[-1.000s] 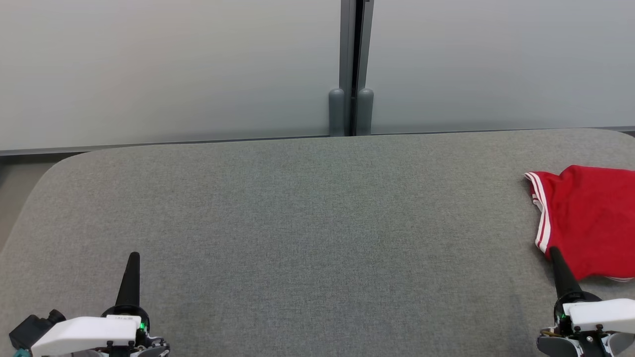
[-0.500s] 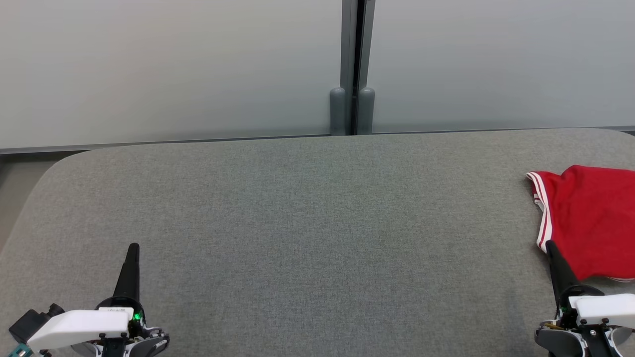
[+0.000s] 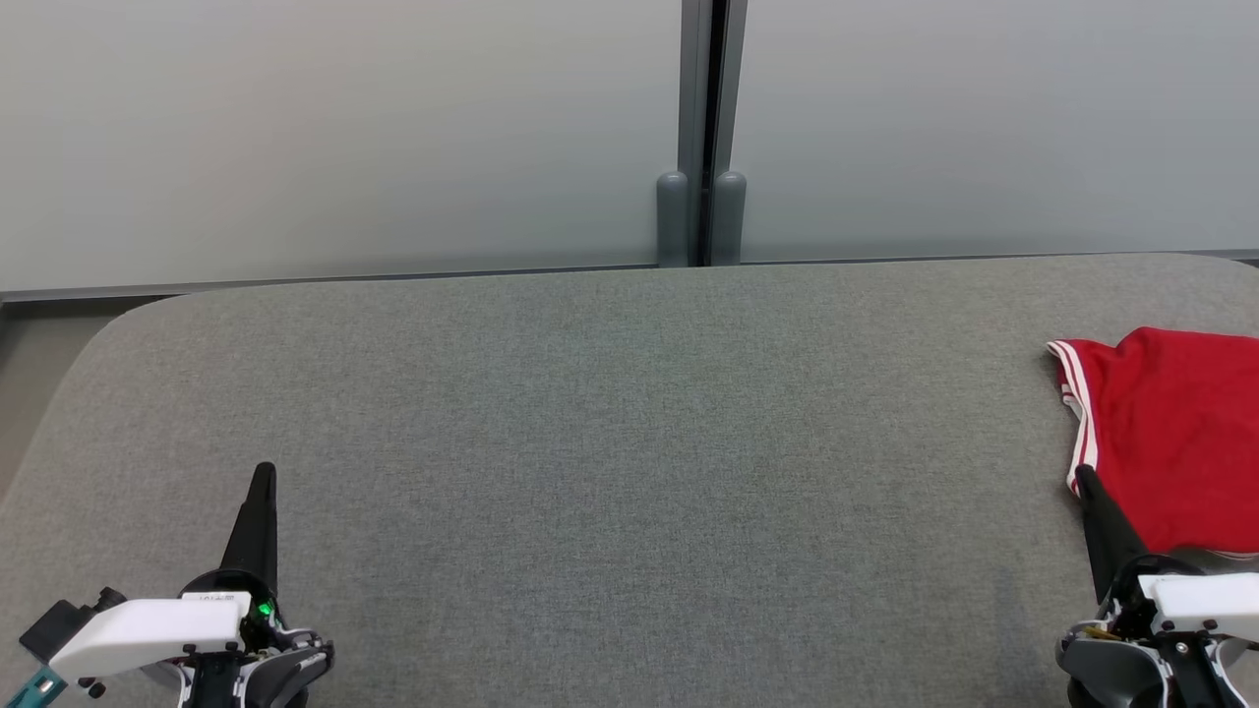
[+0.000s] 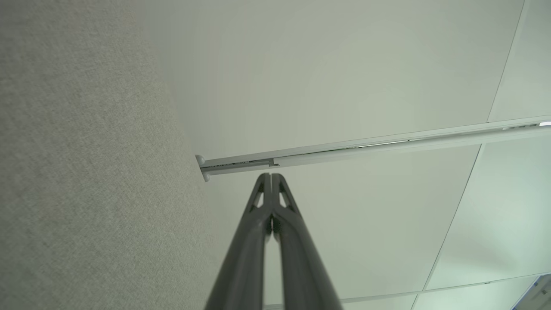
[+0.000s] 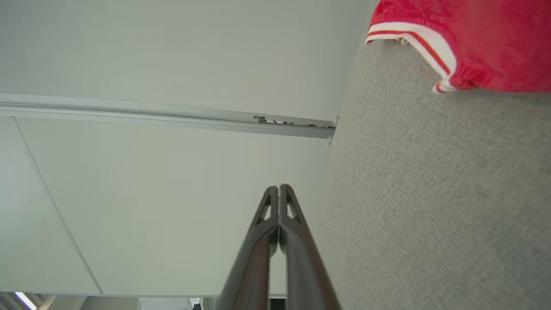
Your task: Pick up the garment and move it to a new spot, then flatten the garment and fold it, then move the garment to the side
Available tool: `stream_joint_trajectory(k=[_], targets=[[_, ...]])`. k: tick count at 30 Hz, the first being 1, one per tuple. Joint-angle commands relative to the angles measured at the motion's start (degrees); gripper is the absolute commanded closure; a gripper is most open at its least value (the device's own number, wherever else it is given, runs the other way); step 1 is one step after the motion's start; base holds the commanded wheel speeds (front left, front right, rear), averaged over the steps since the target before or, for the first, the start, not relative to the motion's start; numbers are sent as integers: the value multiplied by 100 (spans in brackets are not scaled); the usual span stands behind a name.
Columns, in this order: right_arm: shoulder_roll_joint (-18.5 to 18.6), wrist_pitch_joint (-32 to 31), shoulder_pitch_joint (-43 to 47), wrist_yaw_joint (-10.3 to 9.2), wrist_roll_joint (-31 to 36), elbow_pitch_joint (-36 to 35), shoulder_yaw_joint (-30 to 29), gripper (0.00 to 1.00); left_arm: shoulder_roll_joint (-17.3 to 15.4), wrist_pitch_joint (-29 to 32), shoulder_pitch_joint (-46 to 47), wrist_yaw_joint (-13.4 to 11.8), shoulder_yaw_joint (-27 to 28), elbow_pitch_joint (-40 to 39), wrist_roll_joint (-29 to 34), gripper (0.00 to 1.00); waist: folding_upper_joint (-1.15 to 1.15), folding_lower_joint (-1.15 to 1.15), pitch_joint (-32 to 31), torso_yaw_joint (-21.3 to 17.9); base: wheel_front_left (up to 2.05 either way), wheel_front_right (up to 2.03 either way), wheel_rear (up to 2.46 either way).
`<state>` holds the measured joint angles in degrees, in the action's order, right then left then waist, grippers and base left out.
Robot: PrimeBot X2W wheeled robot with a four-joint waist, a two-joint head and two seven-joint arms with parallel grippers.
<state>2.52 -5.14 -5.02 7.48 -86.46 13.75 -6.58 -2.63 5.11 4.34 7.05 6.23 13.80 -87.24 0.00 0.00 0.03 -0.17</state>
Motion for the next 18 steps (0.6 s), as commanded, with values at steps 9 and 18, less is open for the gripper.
stream_joint_trajectory(k=[9,18], targets=[[58,-131,-137,2,-470,27,4,100,-39,125,221,56,34,24,-419,100,0,0,10,12,0,0,0],[59,-163,-150,2,-600,38,4,100,-40,160,240,67,39,33,-523,100,0,0,14,17,0,0,0]])
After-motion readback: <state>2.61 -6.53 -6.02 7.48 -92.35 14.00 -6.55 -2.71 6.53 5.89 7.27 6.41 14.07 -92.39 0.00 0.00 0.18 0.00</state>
